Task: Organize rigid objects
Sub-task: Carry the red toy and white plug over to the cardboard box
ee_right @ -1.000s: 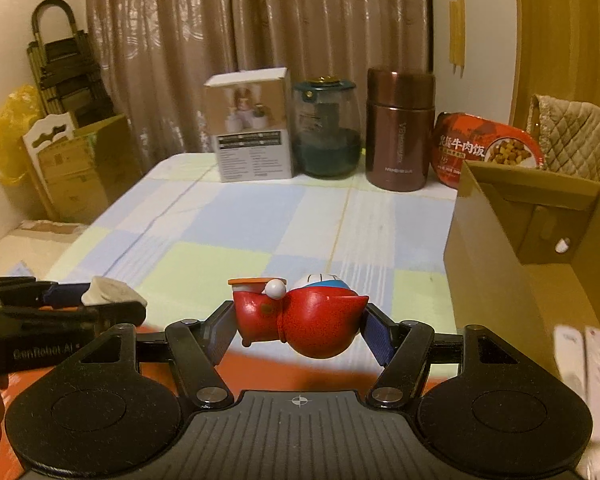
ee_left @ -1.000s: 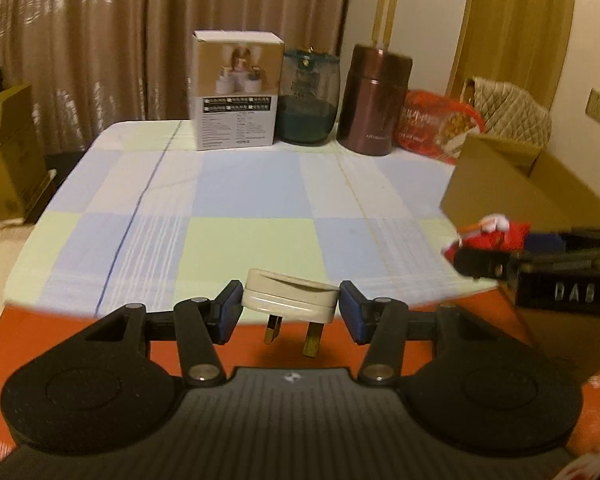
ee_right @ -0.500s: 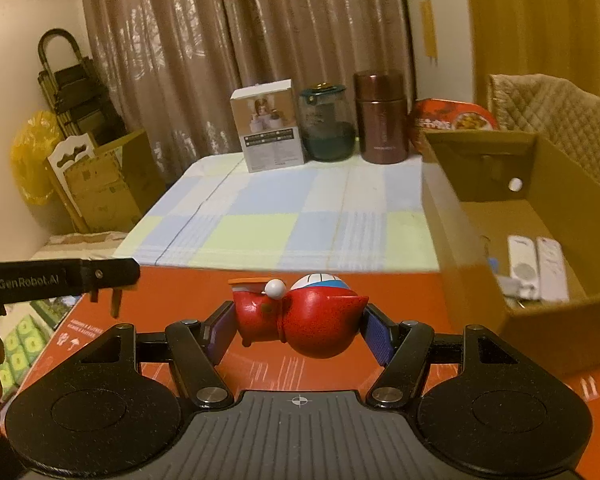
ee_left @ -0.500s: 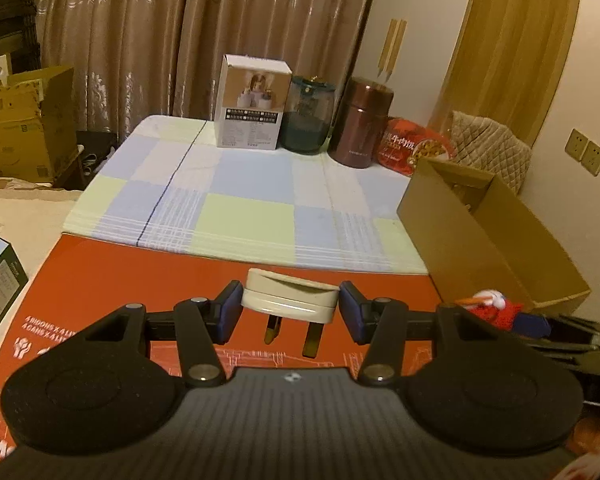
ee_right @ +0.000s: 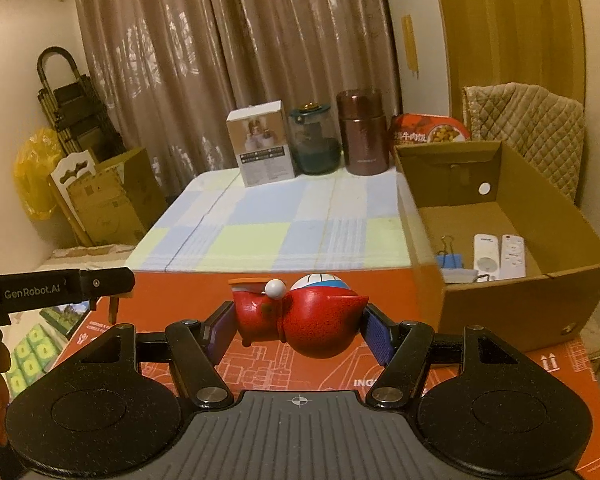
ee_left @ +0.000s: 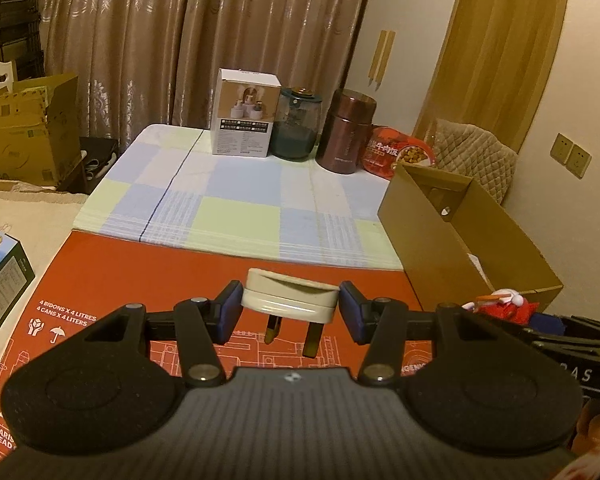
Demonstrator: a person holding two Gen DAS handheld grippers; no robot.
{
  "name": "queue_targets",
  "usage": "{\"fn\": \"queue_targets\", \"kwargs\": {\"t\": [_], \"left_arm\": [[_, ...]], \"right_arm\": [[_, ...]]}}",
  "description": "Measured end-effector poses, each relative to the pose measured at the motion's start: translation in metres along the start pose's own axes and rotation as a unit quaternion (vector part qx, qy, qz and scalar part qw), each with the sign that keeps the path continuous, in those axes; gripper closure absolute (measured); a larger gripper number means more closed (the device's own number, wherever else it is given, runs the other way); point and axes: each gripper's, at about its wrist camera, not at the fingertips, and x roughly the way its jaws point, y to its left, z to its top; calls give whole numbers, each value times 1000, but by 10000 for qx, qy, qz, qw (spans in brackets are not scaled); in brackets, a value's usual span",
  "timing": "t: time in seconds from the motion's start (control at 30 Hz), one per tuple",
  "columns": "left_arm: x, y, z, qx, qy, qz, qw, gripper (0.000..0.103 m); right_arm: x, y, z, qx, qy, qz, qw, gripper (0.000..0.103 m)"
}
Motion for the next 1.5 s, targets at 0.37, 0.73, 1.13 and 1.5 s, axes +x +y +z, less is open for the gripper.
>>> {"fn": "queue_targets", "kwargs": {"t": [0.37,0.73,1.13,1.5], "left_arm": [[-9,-20,0,149,-24,-155,9998,56],[-6,-44,0,270,8,-367,9990,56],[1,-87,-8,448,143,-710,9964,56],[9,-129,-16,633,315,-1014,9923,56]], "right_arm": [[-24,-14,-1,80,-144,-154,9997,39],[-47,-37,0,229,-256,-563,9978,39],[-73,-80,1,604,-373,-863,9937,39],[-89,-120,-3,870,-423,-1095,9893,39]]}}
